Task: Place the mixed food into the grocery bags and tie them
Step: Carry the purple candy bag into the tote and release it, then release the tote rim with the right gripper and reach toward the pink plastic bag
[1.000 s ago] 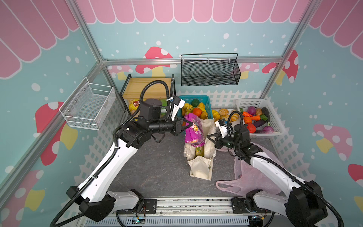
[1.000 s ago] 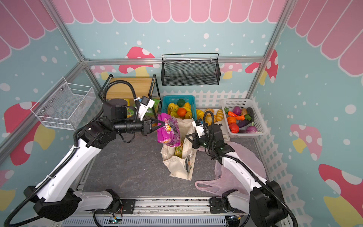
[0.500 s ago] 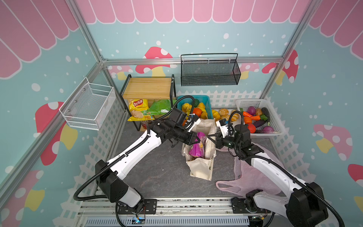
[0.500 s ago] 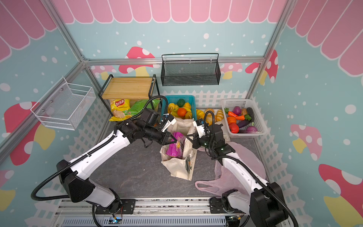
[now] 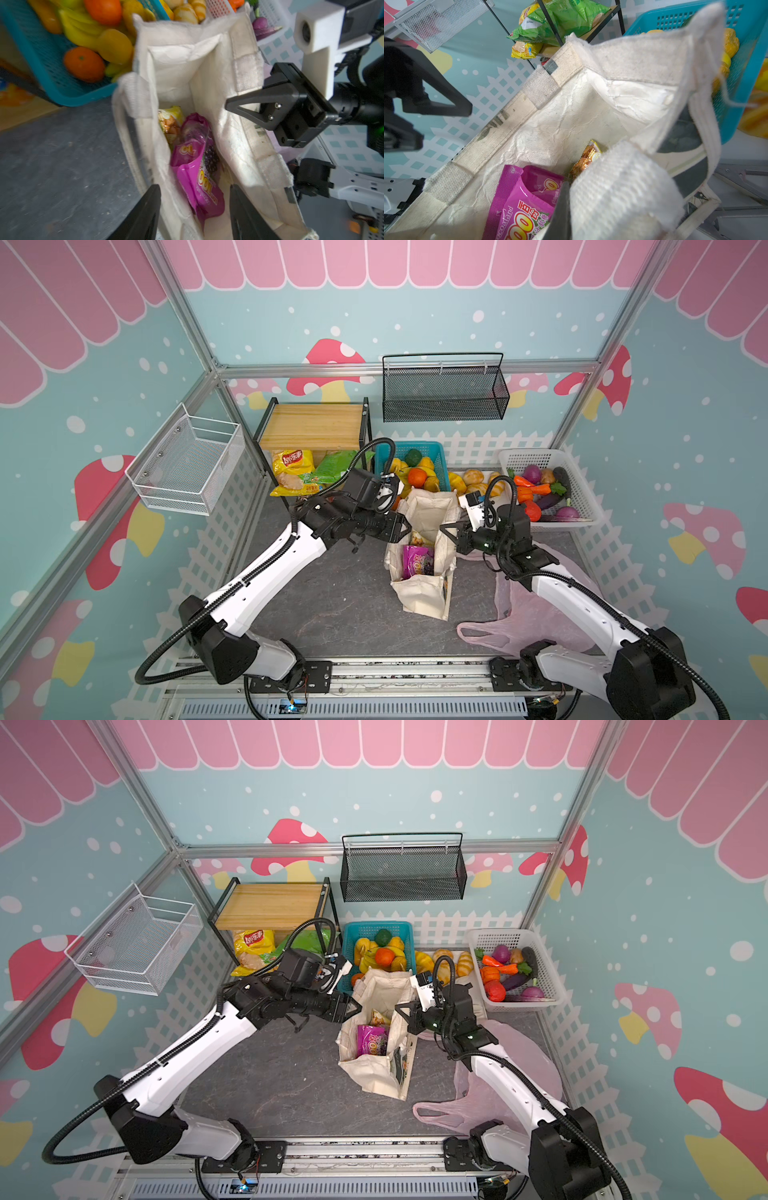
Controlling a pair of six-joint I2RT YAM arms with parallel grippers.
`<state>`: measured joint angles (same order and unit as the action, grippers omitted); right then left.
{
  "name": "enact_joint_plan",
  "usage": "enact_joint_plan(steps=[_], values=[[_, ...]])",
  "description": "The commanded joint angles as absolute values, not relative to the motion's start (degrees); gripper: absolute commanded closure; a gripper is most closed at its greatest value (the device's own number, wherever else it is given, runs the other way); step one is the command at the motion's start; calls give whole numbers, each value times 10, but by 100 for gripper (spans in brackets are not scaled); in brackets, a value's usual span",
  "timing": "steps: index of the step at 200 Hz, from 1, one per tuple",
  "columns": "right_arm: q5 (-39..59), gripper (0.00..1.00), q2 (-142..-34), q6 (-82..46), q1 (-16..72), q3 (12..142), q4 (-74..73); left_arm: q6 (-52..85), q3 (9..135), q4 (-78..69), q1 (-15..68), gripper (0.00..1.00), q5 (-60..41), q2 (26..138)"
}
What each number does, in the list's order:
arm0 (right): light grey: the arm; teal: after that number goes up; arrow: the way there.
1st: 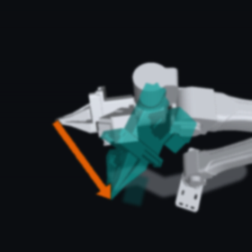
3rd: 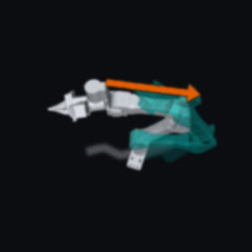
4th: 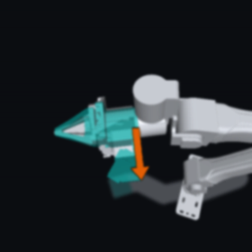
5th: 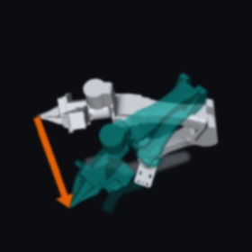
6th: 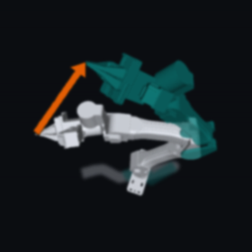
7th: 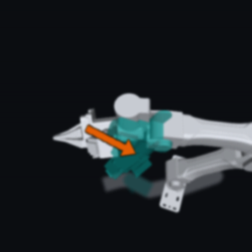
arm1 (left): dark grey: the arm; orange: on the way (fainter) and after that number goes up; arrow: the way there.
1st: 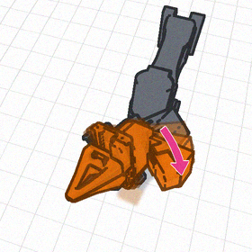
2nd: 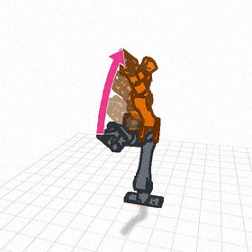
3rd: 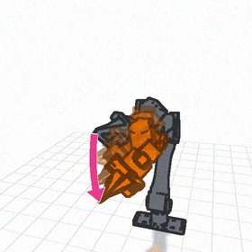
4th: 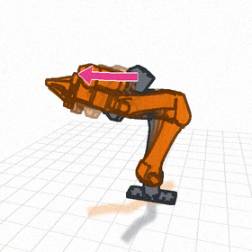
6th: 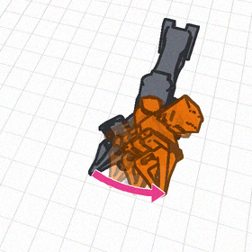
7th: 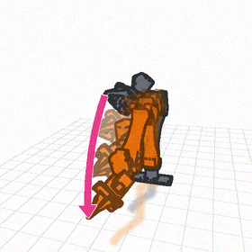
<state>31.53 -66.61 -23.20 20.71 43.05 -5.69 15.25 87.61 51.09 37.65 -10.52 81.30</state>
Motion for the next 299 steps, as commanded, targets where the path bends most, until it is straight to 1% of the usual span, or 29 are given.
enact_joint_plan(steps=[1, 24, 39, 53, 58, 64, 80, 85, 96, 105, 124, 140, 158, 177, 217, 245, 264, 285, 292, 299], values=[[306, 100, -655, -227, 205, 432, -108, 169, 860, 535, 375, 42, -27, 835], [307, 100, -655, -226, 205, 434, -108, 181, 852, 522, 379, 42, -52, 863], [310, 100, -656, -228, 205, 436, -108, 193, 843, 490, 379, 48, -97, 873], [322, 100, -656, -227, 205, 440, -104, 196, 838, 468, 379, 63, -116, 879], [327, 100, -656, -225, 205, 443, -99, 194, 840, 470, 379, 72, -114, 879], [331, 100, -655, -215, 204, 448, -86, 187, 843, 477, 377, 80, -112, 876], [326, 100, -653, -166, 205, 478, -16, 163, 853, 516, 364, 96, -108, 845], [322, 100, -652, -151, 205, 487, 11, 159, 852, 527, 359, 100, -106, 829], [323, 100, -650, -127, 205, 504, 54, 154, 839, 539, 348, 100, -111, 788], [344, 100, -650, -126, 207, 510, 63, 147, 829, 551, 342, 100, -124, 759], [408, 100, -658, -159, 226, 514, 20, 132, 835, 606, 330, 100, -151, 724], [413, 100, -671, -180, 261, 523, -15, 120, 842, 643, 311, 100, -153, 697], [397, 100, -702, -182, 294, 544, -24, 124, 842, 659, 264, 100, -131, 669], [380, 100, -740, -197, 303, 571, -26, 138, 828, 654, 210, 100, -124, 650], [375, 100, -813, -248, 316, 616, -77, 148, 793, 643, 180, 100, -15, 639], [382, 100, -864, -263, 335, 652, -85, 142, 774, 640, 150, 100, -2, 623], [381, 98, -891, -268, 338, 658, -90, 133, 748, 635, 126, 100, -14, 615], [379, 93, -910, -262, 338, 664, -88, 141, 706, 608, 110, 100, -37, 618], [373, 90, -911, -255, 337, 666, -83, 146, 694, 596, 109, 100, -41, 618], [366, 84, -907, -245, 337, 667, -74, 151, 686, 588, 109, 96, -41, 618]])
